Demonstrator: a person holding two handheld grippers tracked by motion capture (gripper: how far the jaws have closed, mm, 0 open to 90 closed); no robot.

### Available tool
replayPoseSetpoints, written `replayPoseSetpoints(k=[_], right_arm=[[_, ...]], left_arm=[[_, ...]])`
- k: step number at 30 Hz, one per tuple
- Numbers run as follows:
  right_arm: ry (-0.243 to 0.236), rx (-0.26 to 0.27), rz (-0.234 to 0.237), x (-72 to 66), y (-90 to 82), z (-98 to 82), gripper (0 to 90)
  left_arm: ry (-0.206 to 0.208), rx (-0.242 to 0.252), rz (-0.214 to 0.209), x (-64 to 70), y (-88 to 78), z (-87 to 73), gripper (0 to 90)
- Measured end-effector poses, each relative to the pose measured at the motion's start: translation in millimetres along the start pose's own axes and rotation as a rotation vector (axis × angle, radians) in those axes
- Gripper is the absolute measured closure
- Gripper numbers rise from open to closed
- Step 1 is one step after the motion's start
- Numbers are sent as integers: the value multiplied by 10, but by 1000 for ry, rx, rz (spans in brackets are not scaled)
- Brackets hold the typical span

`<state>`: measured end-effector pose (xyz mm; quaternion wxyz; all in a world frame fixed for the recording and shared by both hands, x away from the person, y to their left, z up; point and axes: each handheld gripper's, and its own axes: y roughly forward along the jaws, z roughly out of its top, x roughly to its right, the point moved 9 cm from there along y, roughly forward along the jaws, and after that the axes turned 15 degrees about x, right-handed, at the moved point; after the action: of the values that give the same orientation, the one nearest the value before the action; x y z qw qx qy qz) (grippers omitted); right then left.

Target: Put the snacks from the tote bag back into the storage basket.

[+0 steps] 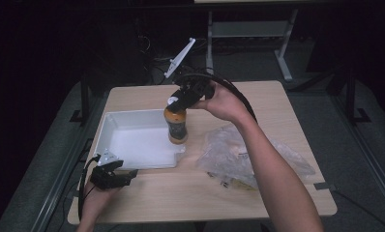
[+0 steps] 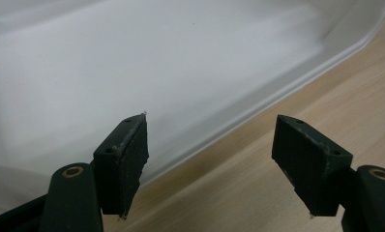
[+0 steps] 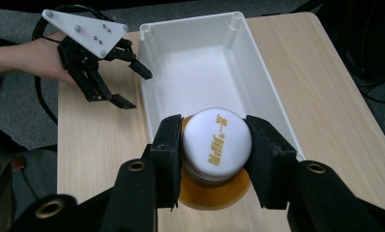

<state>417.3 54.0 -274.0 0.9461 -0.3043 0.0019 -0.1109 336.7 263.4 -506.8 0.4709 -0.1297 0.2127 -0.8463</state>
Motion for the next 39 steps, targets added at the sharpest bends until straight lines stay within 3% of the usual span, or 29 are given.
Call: replayPoseSetpoints(k=[17, 39], right_arm=[[13, -16, 16, 29, 239, -28, 590], [30, -36, 16, 43, 470, -148, 590]], left_arm=[[22, -16, -11, 17, 1, 0, 286], [5, 1, -6, 11, 12, 8, 285]])
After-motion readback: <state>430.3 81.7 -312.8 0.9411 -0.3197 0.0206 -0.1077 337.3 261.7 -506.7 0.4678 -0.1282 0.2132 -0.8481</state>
